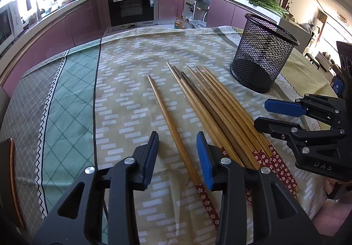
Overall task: Organize utensils
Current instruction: 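Close the right tool on one chopstick while the left tool grasps another chopstick, then lift the right tool's chopstick upright into the mesh cup while the left tool inserts its own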
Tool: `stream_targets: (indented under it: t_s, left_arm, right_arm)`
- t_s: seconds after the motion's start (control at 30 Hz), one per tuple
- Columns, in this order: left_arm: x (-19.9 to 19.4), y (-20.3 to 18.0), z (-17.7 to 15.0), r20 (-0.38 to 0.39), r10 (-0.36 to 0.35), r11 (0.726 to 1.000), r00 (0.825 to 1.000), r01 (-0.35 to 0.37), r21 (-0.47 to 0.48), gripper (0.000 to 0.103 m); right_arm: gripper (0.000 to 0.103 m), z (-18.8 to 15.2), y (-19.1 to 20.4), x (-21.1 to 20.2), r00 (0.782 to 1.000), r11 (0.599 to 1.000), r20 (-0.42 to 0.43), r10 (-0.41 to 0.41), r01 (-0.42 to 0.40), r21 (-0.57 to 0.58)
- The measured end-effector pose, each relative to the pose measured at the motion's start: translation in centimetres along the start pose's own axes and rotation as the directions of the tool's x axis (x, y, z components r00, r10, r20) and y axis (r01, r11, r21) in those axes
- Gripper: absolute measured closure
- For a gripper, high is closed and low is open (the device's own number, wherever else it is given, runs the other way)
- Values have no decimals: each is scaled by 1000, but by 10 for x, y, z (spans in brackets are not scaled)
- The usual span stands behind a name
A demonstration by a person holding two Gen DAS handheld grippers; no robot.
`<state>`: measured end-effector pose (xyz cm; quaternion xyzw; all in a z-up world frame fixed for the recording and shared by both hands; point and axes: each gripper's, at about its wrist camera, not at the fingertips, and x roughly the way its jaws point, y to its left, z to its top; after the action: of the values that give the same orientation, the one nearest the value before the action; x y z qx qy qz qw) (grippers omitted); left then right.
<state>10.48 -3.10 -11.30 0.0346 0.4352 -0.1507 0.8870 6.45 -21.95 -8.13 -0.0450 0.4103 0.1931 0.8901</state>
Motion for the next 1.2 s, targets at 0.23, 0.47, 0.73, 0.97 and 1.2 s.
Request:
stream_targets:
  t_s: [0.23, 0.47, 0.73, 0.97, 1.2]
  left_arm:
    - [7, 1, 10, -22, -6, 1000, 1000, 6, 14, 71]
    - [15, 6, 21, -39, -10, 1000, 999, 10, -11, 90]
    - [8, 15, 15, -11, -38, 994, 999, 36, -106, 95]
    - [-23, 19, 18, 42, -116, 986, 992, 120, -113, 95]
    - [-72, 19, 33, 157, -268, 953, 950, 286, -102, 95]
  right_arm:
    - [75, 10, 12, 15, 999, 999, -37, -26, 24, -43]
    - [91, 16, 5, 20, 999, 1000, -27, 18, -18, 6]
    - [97, 13, -7, 10, 996, 992, 10, 90, -90, 86]
    - [97, 17, -9, -29, 981, 985, 121, 152, -161, 62]
    - [97, 23, -20, -69, 958, 982, 236, 162, -181, 61]
